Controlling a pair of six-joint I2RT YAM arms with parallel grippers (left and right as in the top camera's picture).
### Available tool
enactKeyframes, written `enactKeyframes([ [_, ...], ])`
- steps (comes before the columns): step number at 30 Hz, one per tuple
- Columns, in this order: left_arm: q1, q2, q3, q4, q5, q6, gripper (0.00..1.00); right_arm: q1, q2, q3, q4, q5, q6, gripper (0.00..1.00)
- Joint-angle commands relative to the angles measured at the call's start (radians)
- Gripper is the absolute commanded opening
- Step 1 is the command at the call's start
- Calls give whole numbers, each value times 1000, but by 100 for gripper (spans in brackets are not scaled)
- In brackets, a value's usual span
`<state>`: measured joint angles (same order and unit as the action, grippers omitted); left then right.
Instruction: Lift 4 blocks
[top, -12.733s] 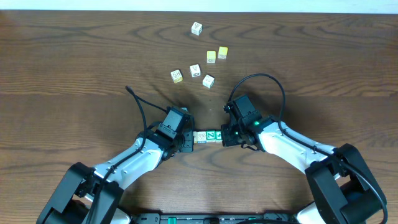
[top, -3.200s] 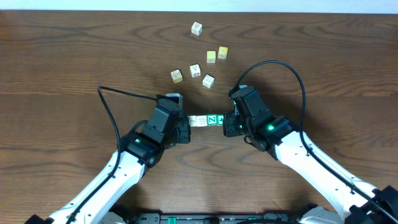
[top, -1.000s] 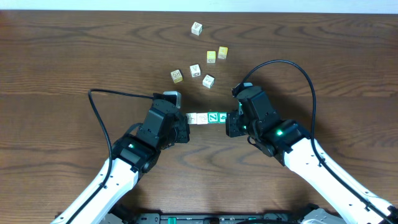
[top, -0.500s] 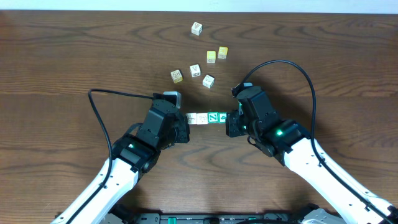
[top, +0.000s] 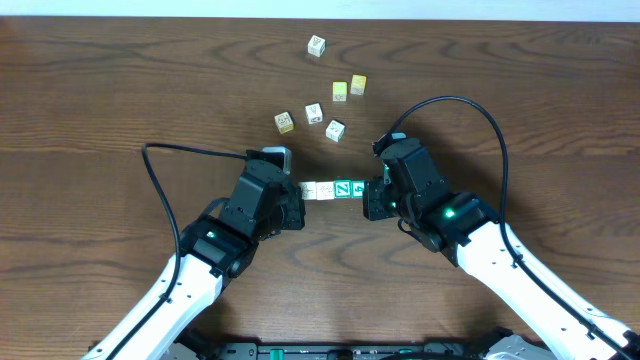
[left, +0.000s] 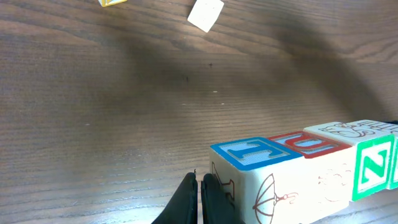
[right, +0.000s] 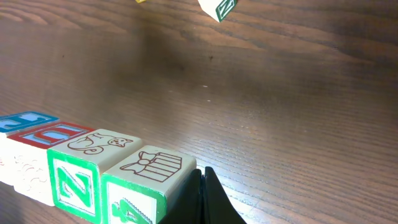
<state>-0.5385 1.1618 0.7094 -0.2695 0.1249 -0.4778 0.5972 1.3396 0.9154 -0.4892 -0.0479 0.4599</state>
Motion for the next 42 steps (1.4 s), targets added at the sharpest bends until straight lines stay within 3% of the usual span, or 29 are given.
enactKeyframes([
  [1, -37, -16, 79, 38, 177, -10, 7, 72, -7, 38, 25, -235, -8, 1],
  [42, -37, -16, 79, 38, 170, -6, 7, 86, -13, 59, 21, -241, 0, 1],
])
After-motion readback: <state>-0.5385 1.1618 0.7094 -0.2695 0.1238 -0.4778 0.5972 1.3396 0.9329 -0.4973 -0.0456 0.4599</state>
